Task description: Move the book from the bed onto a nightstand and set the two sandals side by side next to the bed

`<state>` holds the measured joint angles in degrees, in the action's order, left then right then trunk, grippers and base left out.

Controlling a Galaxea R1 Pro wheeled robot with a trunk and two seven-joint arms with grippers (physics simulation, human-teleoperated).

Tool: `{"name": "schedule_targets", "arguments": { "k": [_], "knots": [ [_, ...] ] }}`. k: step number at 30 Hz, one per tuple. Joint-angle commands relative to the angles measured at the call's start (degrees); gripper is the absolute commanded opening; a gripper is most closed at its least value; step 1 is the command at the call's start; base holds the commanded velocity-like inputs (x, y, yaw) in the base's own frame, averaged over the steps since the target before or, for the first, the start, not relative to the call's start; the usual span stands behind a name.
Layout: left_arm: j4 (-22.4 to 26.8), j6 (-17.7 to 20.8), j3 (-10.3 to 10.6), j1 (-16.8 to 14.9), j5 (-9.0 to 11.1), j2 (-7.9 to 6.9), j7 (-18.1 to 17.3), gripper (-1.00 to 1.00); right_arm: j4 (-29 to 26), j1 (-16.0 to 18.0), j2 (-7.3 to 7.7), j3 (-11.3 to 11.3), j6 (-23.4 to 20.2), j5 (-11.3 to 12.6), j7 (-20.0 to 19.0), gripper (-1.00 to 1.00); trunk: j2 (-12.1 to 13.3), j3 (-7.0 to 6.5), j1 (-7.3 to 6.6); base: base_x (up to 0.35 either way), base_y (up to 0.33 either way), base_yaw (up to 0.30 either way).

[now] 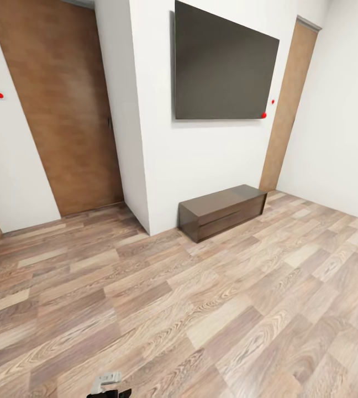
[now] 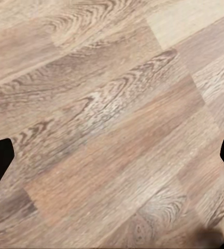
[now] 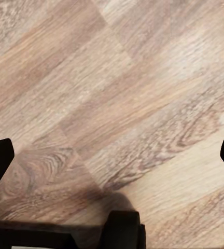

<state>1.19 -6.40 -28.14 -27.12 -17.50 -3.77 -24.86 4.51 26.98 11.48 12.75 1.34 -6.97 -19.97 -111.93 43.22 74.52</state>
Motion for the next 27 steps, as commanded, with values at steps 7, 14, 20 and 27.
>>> {"name": "schedule_targets", "arguments": {
  "k": [7, 14, 20, 27],
  "knots": [
    [-0.1, -0.3, -0.5, 0.0, -0.6, -0.01, -0.1, 1.0, 0.2, 0.1, 0.1, 0.5, 0.2, -0.2, -0.3, 1.0, 0.0, 0.06, 0.03, 0.332, 0.0, 0.0],
    [-0.1, -0.3, -0.5, 0.0, -0.6, -0.04, -0.1, 1.0, 0.2, 0.1, 0.12, 0.5, 0.1, -0.2, -0.2, 1.0, 0.0, 0.06, 0.03, 0.333, 0.0, -0.022],
    [-0.1, -0.3, -0.5, 0.0, -0.6, -0.05, -0.1, 1.0, 0.2, 0.1, 0.13, 0.5, 0.1, -0.1, -0.2, 1.0, 0.0, 0.06, 0.03, 0.333, 0.0, -0.216],
    [-0.1, -0.3, -0.5, 0.0, -0.6, -0.03, -0.1, 1.0, 0.2, 0.1, 0.13, 0.5, 0.1, -0.1, -0.3, 1.0, 0.0, 0.06, 0.03, 0.333, 0.0, -0.29]
  ]
}}
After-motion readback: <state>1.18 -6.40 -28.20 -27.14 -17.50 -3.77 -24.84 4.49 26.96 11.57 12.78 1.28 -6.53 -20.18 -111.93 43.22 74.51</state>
